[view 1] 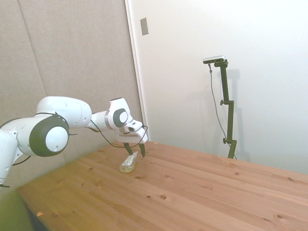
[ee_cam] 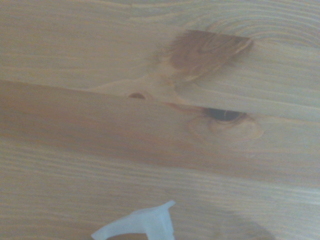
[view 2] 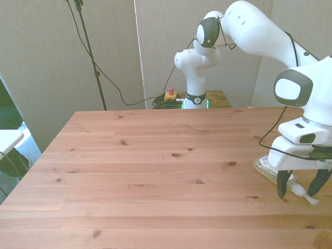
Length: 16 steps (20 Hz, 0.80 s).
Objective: Stand the sanitizer
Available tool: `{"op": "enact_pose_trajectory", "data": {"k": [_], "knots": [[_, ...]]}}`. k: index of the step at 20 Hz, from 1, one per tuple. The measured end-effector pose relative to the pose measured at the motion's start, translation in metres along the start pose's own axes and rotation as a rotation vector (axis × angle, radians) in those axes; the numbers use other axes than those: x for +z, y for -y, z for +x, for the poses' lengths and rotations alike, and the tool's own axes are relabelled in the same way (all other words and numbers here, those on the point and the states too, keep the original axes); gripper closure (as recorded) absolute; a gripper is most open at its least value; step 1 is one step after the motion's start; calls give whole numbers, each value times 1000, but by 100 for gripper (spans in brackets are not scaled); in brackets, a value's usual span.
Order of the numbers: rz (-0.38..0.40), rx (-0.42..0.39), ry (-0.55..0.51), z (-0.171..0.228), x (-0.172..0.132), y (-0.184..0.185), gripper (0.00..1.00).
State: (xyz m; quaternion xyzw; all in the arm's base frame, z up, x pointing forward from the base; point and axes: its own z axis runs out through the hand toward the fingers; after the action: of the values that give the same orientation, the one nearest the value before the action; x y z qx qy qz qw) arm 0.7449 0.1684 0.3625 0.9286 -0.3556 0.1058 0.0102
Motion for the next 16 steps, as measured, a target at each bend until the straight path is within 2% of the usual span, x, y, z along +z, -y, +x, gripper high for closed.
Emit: {"op": "enact_pose_trajectory", "data": {"k": [16], "knots": [[-33,45,84,23,10,-11,100]]}}
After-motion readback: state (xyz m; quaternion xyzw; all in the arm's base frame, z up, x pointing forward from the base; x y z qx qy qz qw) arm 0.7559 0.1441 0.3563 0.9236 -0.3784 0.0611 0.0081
